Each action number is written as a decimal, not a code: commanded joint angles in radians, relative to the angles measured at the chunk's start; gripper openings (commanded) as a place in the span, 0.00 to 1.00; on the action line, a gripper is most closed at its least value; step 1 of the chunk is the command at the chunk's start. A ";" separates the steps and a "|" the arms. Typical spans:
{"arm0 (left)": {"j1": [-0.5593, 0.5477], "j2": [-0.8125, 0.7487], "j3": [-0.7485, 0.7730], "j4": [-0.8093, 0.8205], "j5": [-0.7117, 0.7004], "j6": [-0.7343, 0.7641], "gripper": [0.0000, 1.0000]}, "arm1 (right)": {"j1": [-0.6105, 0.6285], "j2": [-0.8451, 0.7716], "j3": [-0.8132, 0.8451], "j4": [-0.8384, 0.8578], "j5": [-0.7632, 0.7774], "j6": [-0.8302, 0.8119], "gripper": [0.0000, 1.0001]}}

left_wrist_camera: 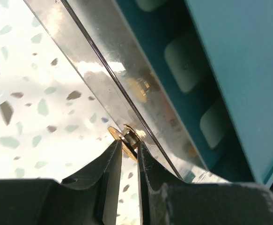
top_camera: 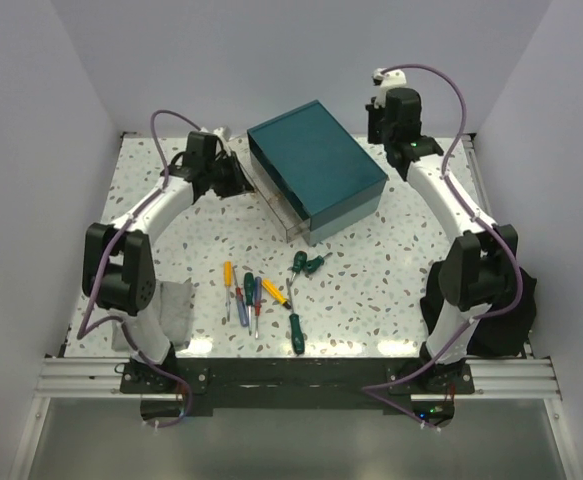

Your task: Sort the tools into containers

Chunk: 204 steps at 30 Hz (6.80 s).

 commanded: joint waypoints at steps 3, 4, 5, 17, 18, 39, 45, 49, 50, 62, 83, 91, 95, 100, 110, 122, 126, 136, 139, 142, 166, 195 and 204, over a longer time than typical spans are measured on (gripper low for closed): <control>0.059 -0.129 -0.146 -0.079 -0.089 0.126 0.24 | 0.113 -0.051 -0.077 0.014 -0.246 0.037 0.00; 0.059 -0.161 -0.199 -0.054 -0.094 0.143 0.24 | 0.121 -0.050 -0.086 0.015 -0.255 0.039 0.00; 0.059 -0.178 -0.226 -0.046 -0.118 0.156 0.24 | 0.131 -0.048 -0.092 0.012 -0.257 0.040 0.00; 0.074 -0.461 -0.324 -0.093 -0.118 0.295 0.65 | 0.144 -0.073 -0.126 0.006 -0.238 0.022 0.00; 0.073 -0.462 -0.326 -0.112 -0.123 0.323 0.65 | 0.144 -0.077 -0.132 0.007 -0.240 0.020 0.00; -0.006 -0.165 -0.445 -0.058 -0.144 0.301 0.57 | 0.142 -0.147 -0.191 0.001 -0.217 -0.012 0.47; -0.029 -0.131 -0.454 -0.092 -0.180 0.304 0.46 | 0.142 -0.143 -0.203 0.009 -0.205 -0.014 0.48; -0.033 -0.120 -0.453 -0.126 -0.163 0.315 0.31 | 0.142 -0.124 -0.178 0.003 -0.208 -0.008 0.48; -0.032 -0.123 -0.453 -0.131 -0.166 0.315 0.31 | 0.142 -0.114 -0.172 0.001 -0.212 -0.006 0.48; 0.002 -0.300 -0.421 -0.179 -0.244 0.263 0.65 | 0.142 -0.093 -0.152 0.004 -0.203 -0.006 0.48; 0.010 -0.205 -0.560 -0.118 -0.088 0.254 0.38 | 0.141 -0.157 -0.240 0.003 -0.183 -0.040 0.49; 0.174 -0.287 -0.380 -0.216 -0.002 0.372 0.00 | 0.141 -0.128 -0.197 0.014 -0.199 -0.017 0.48; 0.240 -0.263 -0.166 -0.220 0.356 0.465 0.00 | 0.141 -0.122 -0.189 0.015 -0.199 -0.012 0.48; 0.266 -0.258 -0.137 0.520 0.825 -0.003 0.00 | 0.141 -0.119 -0.192 0.018 -0.188 -0.030 0.48; 0.212 -0.021 -0.010 0.460 0.448 -0.324 0.02 | 0.141 -0.125 -0.198 0.012 -0.180 -0.053 0.48; 0.162 0.047 -0.013 0.451 0.391 -0.432 0.50 | 0.139 -0.148 -0.221 0.009 -0.169 -0.073 0.48; 0.162 -0.063 -0.002 0.359 0.382 -0.299 0.62 | 0.141 -0.162 -0.227 0.006 -0.174 -0.073 0.48; 0.139 -0.389 -0.302 -0.106 0.047 0.148 0.59 | 0.139 -0.165 -0.235 -0.002 -0.199 -0.034 0.49; 0.125 -0.421 -0.426 -0.095 0.122 0.131 0.56 | 0.141 -0.162 -0.227 -0.009 -0.199 -0.046 0.49; 0.103 -0.433 -0.488 -0.107 0.103 0.130 0.54 | 0.141 -0.168 -0.221 -0.034 -0.186 -0.063 0.49; -0.115 -0.308 -0.626 -0.179 -0.020 0.039 0.50 | 0.141 -0.242 -0.303 -0.026 -0.185 -0.067 0.49; -0.098 -0.292 -0.613 -0.155 -0.022 0.070 0.00 | 0.139 -0.251 -0.286 -0.048 -0.189 -0.070 0.49; 0.272 -0.442 -0.373 -0.002 0.106 0.102 0.00 | 0.139 -0.269 -0.283 -0.045 -0.195 -0.069 0.49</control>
